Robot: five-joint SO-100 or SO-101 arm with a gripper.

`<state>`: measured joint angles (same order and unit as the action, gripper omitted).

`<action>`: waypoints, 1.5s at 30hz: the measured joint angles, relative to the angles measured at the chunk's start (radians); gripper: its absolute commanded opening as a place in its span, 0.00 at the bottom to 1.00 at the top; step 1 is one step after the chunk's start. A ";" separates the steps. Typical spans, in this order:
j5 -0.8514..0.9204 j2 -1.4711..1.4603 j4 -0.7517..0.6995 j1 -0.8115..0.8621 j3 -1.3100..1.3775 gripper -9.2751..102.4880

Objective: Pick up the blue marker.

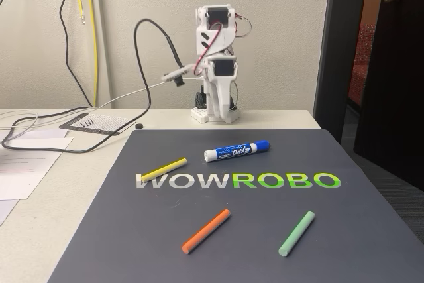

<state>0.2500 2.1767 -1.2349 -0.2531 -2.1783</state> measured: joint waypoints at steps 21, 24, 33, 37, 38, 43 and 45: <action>-0.011 -0.242 0.169 -0.038 -0.006 0.27; -0.006 -0.272 0.186 -0.040 -0.006 0.29; 0.031 -0.336 0.209 -0.041 -0.006 0.30; 0.044 -0.356 0.218 -0.041 -0.006 0.30; 0.046 -0.360 0.219 -0.041 -0.006 0.30; 0.048 -0.390 0.236 -0.044 -0.006 0.27; 0.048 -0.399 0.233 -0.044 -0.006 0.23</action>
<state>0.2976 1.7779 -1.0017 -0.2976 -2.1844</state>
